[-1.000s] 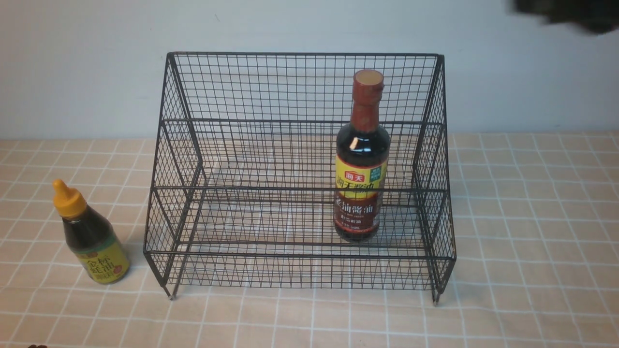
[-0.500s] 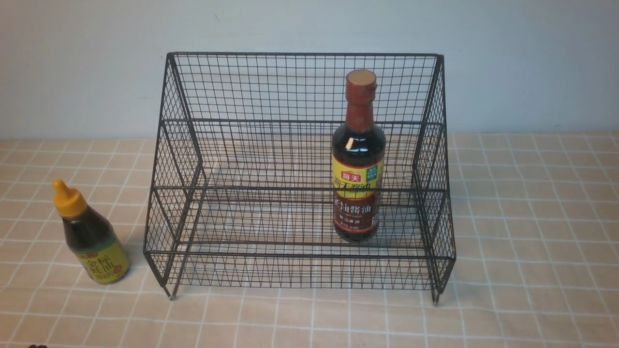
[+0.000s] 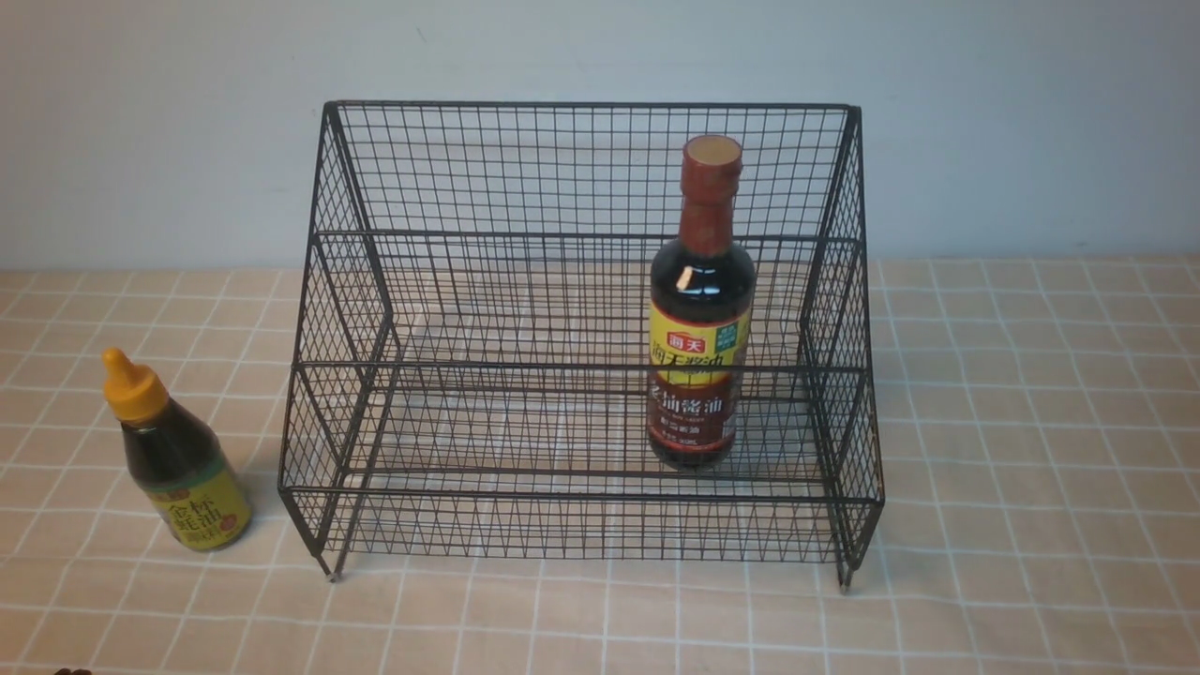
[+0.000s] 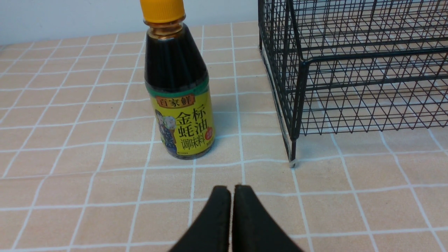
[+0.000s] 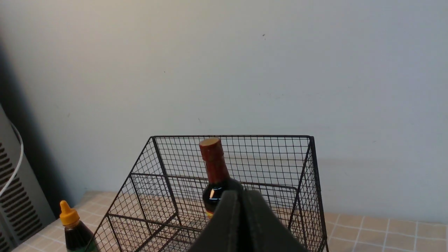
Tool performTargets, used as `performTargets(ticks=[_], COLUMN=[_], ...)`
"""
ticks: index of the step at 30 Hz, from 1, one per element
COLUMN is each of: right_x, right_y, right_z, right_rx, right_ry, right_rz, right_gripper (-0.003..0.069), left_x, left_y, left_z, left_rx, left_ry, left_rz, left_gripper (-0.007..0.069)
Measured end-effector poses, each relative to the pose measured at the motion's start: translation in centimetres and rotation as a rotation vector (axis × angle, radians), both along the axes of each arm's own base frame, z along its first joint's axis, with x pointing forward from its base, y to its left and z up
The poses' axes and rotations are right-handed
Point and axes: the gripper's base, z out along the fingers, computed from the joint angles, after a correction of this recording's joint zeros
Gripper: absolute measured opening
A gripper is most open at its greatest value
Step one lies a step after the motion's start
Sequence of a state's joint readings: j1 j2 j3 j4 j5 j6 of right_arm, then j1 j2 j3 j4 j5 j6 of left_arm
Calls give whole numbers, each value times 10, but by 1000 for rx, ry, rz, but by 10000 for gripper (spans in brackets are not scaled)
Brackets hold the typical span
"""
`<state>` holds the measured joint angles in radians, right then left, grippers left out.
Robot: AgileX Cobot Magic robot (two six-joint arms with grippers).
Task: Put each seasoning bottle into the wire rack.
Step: Use the left arm to grab the condiment bottle closest to it
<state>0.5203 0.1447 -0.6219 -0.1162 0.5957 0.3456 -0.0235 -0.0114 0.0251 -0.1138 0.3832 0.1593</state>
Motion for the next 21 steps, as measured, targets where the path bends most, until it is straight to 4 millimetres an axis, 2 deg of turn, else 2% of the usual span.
performTargets(ticks=[5,10,14,15,17,18,21], right_x=[4,12,26,27,30,34,36], right_y=[2,3,1,1,-2,-3,-4], right_z=[-9,-45,-97,-103,-127,-152,-178], right_rx=[-87,-160,-219,-223,-238,-255,-275], right_ry=[-31,-51,32,46,98,162,238], right_rz=[-9,-163,-316,-321,-374,-408,-425], right_gripper=[-13,-13,-13,-13,-13,-13,-13], left_x=[0,0,0,0,0,0,0], left_y=[0,0,0,0,0,0,0], left_z=[0,0,0,0,0,0,0], left_rx=[0,0,0,0,0,0,0], left_ry=[0,0,0,0,0,0,0], left_rz=[0,0,0,0,0,0,0], left_gripper=[-7,-7,-7,-7,-7,-7,-7])
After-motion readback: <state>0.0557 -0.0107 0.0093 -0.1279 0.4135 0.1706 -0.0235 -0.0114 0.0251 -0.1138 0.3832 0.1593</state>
